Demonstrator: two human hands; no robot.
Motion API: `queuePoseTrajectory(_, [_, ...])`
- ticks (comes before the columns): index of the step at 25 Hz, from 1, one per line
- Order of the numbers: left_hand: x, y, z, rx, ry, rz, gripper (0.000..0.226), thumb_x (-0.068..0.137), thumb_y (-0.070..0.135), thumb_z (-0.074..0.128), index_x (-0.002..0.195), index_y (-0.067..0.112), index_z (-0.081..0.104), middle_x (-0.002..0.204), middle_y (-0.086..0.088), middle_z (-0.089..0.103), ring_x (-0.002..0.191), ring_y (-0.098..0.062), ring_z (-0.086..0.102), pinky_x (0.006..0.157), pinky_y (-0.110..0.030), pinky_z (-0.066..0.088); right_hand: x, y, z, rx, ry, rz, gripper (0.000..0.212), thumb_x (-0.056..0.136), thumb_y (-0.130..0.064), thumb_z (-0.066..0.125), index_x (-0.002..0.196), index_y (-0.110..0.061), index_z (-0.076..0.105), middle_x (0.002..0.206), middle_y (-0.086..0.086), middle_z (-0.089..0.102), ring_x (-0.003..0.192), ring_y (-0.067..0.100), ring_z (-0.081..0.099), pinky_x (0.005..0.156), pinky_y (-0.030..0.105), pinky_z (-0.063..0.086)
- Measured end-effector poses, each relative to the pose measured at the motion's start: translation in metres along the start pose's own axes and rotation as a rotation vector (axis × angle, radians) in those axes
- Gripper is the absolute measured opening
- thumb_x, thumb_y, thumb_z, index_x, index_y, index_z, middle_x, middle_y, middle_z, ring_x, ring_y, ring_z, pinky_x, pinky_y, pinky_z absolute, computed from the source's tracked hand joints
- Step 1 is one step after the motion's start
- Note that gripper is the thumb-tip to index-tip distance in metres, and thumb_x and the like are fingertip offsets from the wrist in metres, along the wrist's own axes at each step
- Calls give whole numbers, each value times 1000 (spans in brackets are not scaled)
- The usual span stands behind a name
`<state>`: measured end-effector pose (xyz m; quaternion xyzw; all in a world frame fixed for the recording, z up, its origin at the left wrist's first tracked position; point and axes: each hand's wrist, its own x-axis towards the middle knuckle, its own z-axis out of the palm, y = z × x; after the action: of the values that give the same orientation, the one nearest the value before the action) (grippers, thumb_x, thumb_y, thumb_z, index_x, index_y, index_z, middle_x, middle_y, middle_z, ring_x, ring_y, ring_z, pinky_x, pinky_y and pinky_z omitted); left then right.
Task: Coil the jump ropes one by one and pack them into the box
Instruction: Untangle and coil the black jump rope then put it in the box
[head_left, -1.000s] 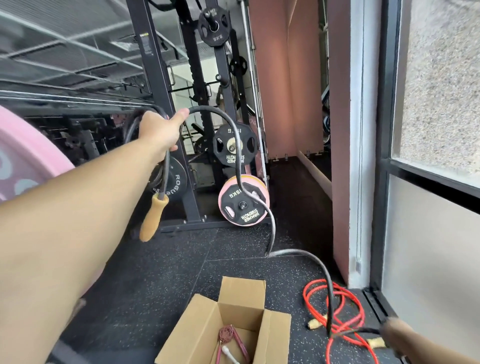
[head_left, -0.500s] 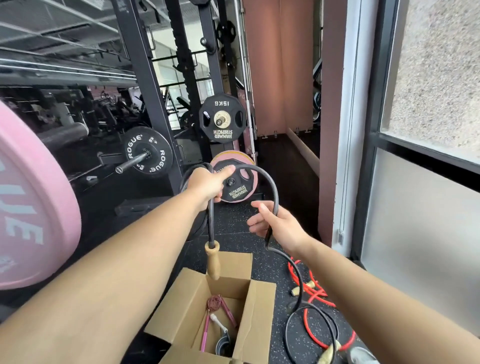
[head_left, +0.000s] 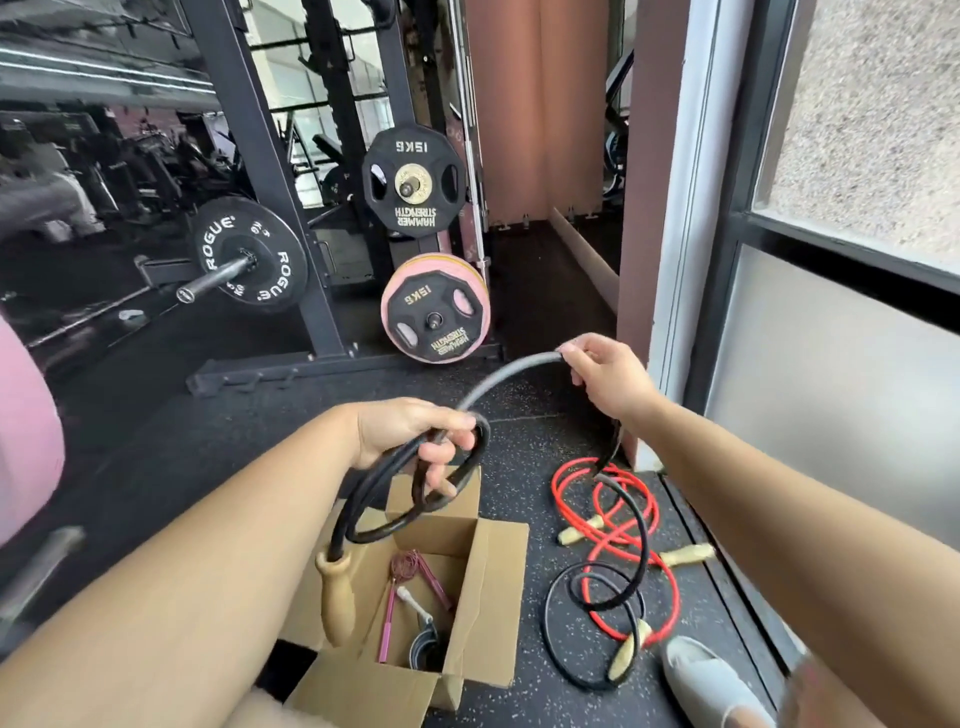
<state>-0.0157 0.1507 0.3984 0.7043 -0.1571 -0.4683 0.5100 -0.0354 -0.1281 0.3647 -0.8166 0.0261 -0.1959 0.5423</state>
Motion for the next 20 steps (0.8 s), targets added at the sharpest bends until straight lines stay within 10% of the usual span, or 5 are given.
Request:
queuePoseTrajectory(4, [34, -28, 9, -14, -364, 19, 30, 84, 33, 58, 91, 5, 66, 54, -4, 59, 71, -29, 69, 98, -52, 44, -5, 25, -1, -142, -211, 79, 30, 102, -41, 52, 94, -15, 66, 79, 7, 71, 57, 17, 54, 62, 44, 51])
queuePoseTrajectory(9, [88, -67, 18, -629, -285, 247, 35, 60, 17, 74, 89, 9, 54, 49, 3, 44, 52, -19, 54, 62, -32, 54, -26, 58, 9, 761, -538, 457, 62, 70, -58, 77, 111, -14, 63, 109, 15, 71, 86, 27, 67, 73, 35, 54])
queuePoseTrajectory(15, [129, -84, 30, -700, -253, 399, 50, 56, 17, 71, 100, 11, 49, 55, 3, 43, 47, -13, 43, 58, -30, 50, -19, 87, 41, 342, -539, 374, 59, 74, -22, 61, 133, -18, 56, 107, -4, 69, 86, 1, 64, 79, 21, 44])
queuePoseTrajectory(20, [131, -69, 4, -673, -93, 523, 52, 51, 4, 53, 103, 8, 51, 63, 4, 45, 44, -10, 43, 50, -25, 45, 8, 95, 30, 100, -714, 417, 85, 61, -8, 51, 144, -24, 45, 112, 13, 71, 84, 19, 64, 80, 32, 46])
